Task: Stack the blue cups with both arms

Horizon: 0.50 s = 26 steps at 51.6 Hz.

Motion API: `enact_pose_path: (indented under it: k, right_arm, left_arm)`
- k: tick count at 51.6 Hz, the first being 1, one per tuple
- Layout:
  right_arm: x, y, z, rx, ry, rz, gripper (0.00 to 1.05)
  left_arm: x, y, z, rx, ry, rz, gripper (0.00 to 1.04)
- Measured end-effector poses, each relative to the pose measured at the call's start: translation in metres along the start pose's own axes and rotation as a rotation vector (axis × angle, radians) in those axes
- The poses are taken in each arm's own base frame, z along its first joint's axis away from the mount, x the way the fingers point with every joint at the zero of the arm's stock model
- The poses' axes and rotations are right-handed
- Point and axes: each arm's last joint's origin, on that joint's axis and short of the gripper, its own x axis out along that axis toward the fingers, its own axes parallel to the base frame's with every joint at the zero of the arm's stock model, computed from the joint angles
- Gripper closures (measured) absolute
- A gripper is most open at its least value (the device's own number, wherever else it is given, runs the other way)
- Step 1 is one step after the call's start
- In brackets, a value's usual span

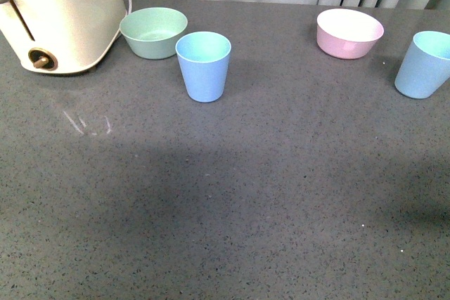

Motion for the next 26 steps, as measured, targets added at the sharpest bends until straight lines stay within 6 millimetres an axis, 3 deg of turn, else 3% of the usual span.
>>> enact_pose_path:
  k: [26]
  right_arm:
    - [0.0000, 0.0000, 0.0000, 0.000, 0.000, 0.000, 0.09]
  left_arm:
    - [0.0000, 0.0000, 0.0000, 0.000, 0.000, 0.000, 0.09]
